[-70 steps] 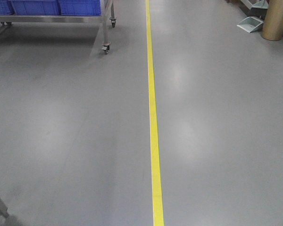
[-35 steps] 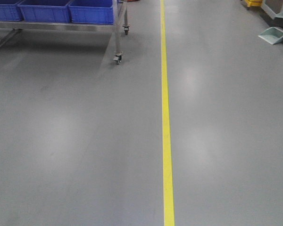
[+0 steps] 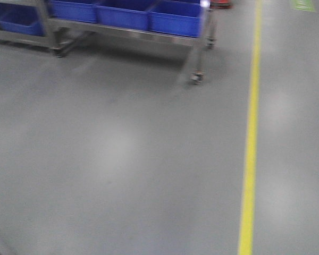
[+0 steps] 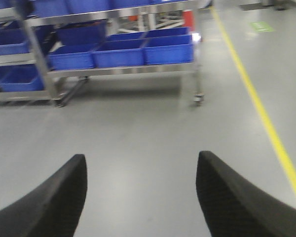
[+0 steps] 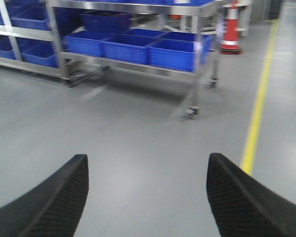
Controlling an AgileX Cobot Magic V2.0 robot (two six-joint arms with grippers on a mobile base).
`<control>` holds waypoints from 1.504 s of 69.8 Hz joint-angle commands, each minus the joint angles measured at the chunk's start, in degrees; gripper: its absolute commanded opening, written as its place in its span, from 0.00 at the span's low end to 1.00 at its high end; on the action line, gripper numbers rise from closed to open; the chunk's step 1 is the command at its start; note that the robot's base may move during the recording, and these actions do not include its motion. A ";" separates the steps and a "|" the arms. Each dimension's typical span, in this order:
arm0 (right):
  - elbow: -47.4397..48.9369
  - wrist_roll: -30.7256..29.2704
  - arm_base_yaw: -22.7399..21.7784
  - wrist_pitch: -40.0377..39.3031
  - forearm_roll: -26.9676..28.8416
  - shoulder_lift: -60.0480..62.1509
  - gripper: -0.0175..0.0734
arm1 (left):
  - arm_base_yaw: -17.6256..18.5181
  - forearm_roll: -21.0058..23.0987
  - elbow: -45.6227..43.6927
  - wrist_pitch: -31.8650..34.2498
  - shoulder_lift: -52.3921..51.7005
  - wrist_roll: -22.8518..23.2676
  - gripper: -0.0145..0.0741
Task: Move and align brake pads A on conveyor
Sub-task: 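Turn and approach the steel table with brake pads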
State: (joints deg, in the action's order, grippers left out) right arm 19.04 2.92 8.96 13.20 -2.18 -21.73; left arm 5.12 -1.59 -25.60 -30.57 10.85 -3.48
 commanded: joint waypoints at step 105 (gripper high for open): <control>1.58 -0.24 -0.13 -4.44 -0.31 -0.36 0.74 | 0.18 0.24 -1.37 4.12 0.77 0.23 0.69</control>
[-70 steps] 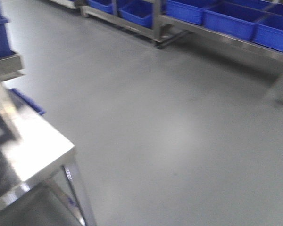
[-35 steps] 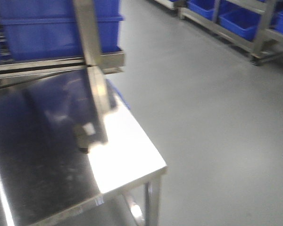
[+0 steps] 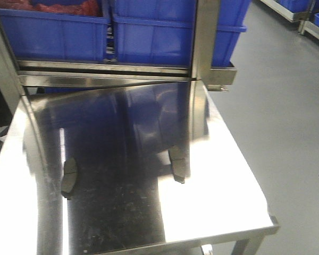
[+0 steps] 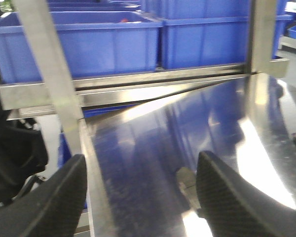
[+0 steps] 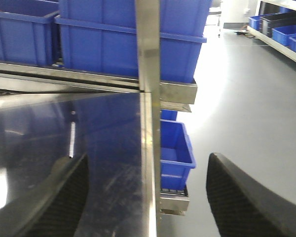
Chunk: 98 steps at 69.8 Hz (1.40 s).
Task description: Move and align brake pads A on conveyor
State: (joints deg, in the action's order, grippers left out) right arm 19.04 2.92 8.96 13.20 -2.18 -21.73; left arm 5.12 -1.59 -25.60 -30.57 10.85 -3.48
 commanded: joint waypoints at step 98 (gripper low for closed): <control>1.58 -0.24 -0.13 -4.44 -0.31 -0.36 0.74 | 0.18 0.24 -1.37 4.12 0.77 0.23 0.69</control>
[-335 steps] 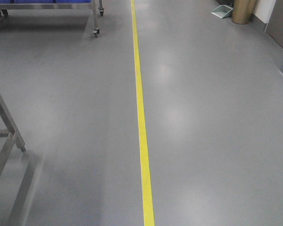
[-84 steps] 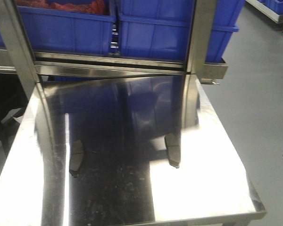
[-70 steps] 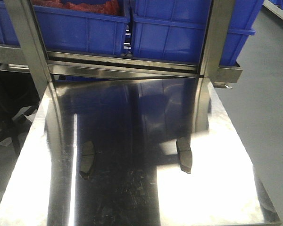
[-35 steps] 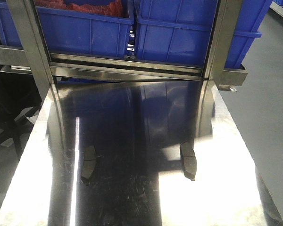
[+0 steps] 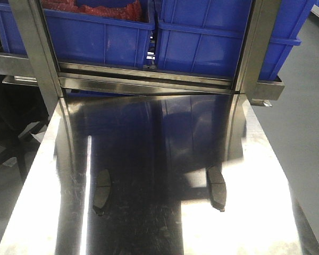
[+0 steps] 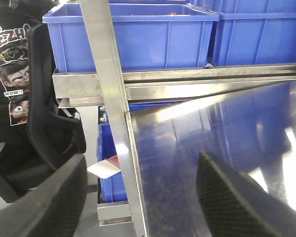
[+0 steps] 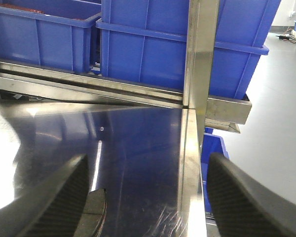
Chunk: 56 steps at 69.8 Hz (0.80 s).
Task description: Move and align brake pads A on conveyor
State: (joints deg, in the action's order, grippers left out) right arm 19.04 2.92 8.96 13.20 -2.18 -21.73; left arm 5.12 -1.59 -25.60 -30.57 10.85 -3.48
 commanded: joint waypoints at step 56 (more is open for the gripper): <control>1.58 -0.24 -0.13 -4.44 -0.31 -0.36 0.74 | 0.18 0.24 -1.37 4.12 0.77 0.23 0.69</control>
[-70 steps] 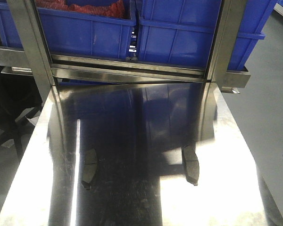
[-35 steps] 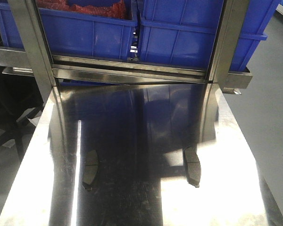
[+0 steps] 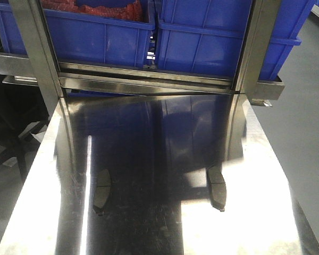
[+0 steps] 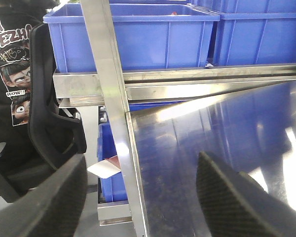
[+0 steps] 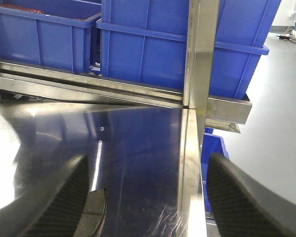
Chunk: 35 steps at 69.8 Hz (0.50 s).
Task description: Move and align brake pads A on conveyor
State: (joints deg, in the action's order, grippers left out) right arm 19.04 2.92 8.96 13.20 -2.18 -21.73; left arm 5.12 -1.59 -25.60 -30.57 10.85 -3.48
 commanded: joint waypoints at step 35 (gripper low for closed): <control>1.58 -0.24 -0.13 -4.44 -0.31 -0.36 0.74 | 0.18 2.93 -2.22 5.77 2.00 0.11 0.69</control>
State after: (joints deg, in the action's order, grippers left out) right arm 19.04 2.92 8.96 13.20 -2.18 -21.73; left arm 5.12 -0.82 -25.60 -28.57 10.91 -3.48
